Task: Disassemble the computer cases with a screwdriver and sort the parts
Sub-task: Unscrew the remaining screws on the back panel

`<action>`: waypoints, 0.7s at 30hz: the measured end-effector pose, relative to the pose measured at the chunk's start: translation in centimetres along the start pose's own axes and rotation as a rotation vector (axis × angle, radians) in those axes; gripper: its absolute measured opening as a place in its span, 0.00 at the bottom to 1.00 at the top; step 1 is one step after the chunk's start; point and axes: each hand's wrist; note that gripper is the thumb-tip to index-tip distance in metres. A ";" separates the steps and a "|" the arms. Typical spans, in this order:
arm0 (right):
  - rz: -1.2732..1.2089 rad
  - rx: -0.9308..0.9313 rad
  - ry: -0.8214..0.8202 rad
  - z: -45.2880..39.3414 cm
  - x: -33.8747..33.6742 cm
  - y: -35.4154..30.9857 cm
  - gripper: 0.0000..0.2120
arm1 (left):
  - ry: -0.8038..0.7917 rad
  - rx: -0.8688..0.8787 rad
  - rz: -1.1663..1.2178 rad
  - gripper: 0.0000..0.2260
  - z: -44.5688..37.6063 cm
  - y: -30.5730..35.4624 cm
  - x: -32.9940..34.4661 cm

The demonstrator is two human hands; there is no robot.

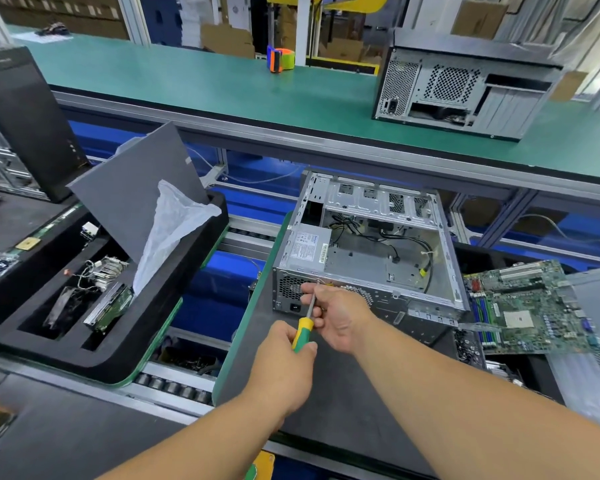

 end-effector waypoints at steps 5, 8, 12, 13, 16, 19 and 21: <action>0.051 0.028 0.011 0.2 -0.2 -0.1 0.16 | 0.026 -0.015 0.015 0.05 0.2 0.6 0.4; 0.058 0.022 0.001 0.5 -0.2 0.1 0.15 | -0.123 -0.180 0.418 0.07 0.3 1.4 0.2; 0.056 0.039 0.000 0.7 -0.4 0.2 0.15 | -0.388 -0.421 0.858 0.15 0.3 1.9 -1.1; 0.057 0.044 0.000 0.6 -0.4 0.2 0.15 | -0.436 -0.449 0.897 0.17 0.3 1.8 -1.3; 0.070 0.028 0.018 0.4 -0.4 0.2 0.13 | -0.487 -0.465 0.911 0.21 0.1 1.5 -1.6; 0.083 0.000 0.036 0.1 -0.2 0.2 0.10 | -0.436 -0.392 0.799 0.20 -0.2 1.5 -1.4; 0.097 -0.013 0.068 -0.1 0.0 0.3 0.09 | -0.411 -0.348 0.724 0.14 -0.1 1.5 -1.1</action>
Point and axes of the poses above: each hand's wrist, its own z-axis away from the middle knuckle, its own x-axis out of the palm, y = z × x, and after that the axes turned 11 degrees about -z, right-handed
